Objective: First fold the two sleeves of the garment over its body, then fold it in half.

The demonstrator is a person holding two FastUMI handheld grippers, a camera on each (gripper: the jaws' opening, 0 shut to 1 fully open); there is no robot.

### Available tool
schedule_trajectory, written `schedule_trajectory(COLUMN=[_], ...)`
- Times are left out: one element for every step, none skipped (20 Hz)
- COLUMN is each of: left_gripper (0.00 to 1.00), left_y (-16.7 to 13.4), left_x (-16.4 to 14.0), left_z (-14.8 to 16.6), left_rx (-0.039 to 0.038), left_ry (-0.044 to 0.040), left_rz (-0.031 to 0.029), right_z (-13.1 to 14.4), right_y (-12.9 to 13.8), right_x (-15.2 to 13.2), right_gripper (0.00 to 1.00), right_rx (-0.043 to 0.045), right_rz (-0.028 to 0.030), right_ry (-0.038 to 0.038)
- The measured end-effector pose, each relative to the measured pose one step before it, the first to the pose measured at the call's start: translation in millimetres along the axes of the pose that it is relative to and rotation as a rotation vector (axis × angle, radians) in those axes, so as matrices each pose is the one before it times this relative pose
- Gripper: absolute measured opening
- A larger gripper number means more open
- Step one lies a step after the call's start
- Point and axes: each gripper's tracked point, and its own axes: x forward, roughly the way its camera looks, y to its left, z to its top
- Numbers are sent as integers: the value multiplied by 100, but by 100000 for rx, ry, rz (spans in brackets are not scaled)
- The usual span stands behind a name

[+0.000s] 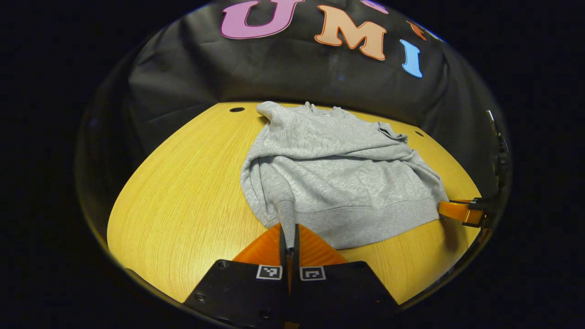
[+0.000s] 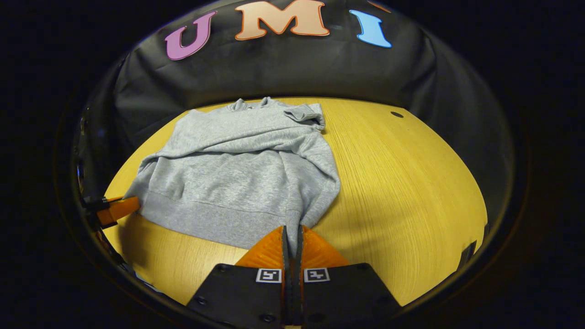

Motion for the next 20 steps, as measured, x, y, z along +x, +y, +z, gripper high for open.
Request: schedule_trajectory(left_gripper=[0, 0, 0, 0, 0, 0, 0, 0, 0, 0, 0, 0, 0, 0, 0, 0, 0, 0, 0, 0], left_y=[43, -7, -25, -155, -26, -108, -51, -260, -320, -316, -301, -361, -233, -362, -393, -205, -165, -141, -114, -177], left_x=[22, -68, -27, -79, -12, -131, -135, -160, -105, -203, -96, 90, 230, 408, 419, 405, 445, 485, 557, 665], left_z=[42, 18, 59, 67, 234, 344, 251, 621, 878, 714, 1006, 1069, 953, 1155, 1137, 1007, 996, 1171, 1085, 1138], left_rx=[-318, -500, -1015, -1130, -1507, -1597, -1670, -1492, -797, 29, 197, -169, -1242, -2297, -2303, -1774, -1075, 0, 410, 234], left_ry=[696, 554, 542, 582, 144, 83, 158, -895, -1696, -1007, -1819, -2074, -1201, -1604, -1792, -1525, -1756, -1498, -1914, -1793], left_rz=[93, -190, -210, -374, -425, -339, -38, -480, -592, -549, -740, -826, -605, -1084, -758, -540, -536, -60, -188, -390], right_z=[12, 55, 110, 219, 271, 282, 474, 523, 769, 1044, 993, 1169, 1124, 935, 939, 914, 923, 912, 886, 907], right_y=[-87, -58, 3, 26, -5, -30, 0, 129, 131, 140, 166, 52, 50, 82, 38, 9, -7, 82, 136, -43], right_x=[-5, -76, 12, -196, -155, -197, -261, -57, -146, -160, -42, 12, 213, 450, 501, 459, 495, 626, 683, 765], right_gripper=[4, 4, 3, 3, 3, 3, 3, 3, 3, 3, 3, 3, 3, 3, 3, 3, 3, 3, 3, 3], right_rx=[535, 665, 310, -131, -80, 186, 256, 549, 932, 1069, 788, 545, -129, -330, -217, -143, -123, 133, 194, -55], right_rz=[166, 5, 139, 376, 387, 390, 406, 485, 635, 778, 624, 503, 304, 431, 586, 456, 545, 504, 500, 16], right_ry=[140, 328, -51, -418, -615, -617, -735, -859, -1270, -1886, -1775, -2231, -1921, -1467, -1327, -1210, -711, -870, -906, -1012])
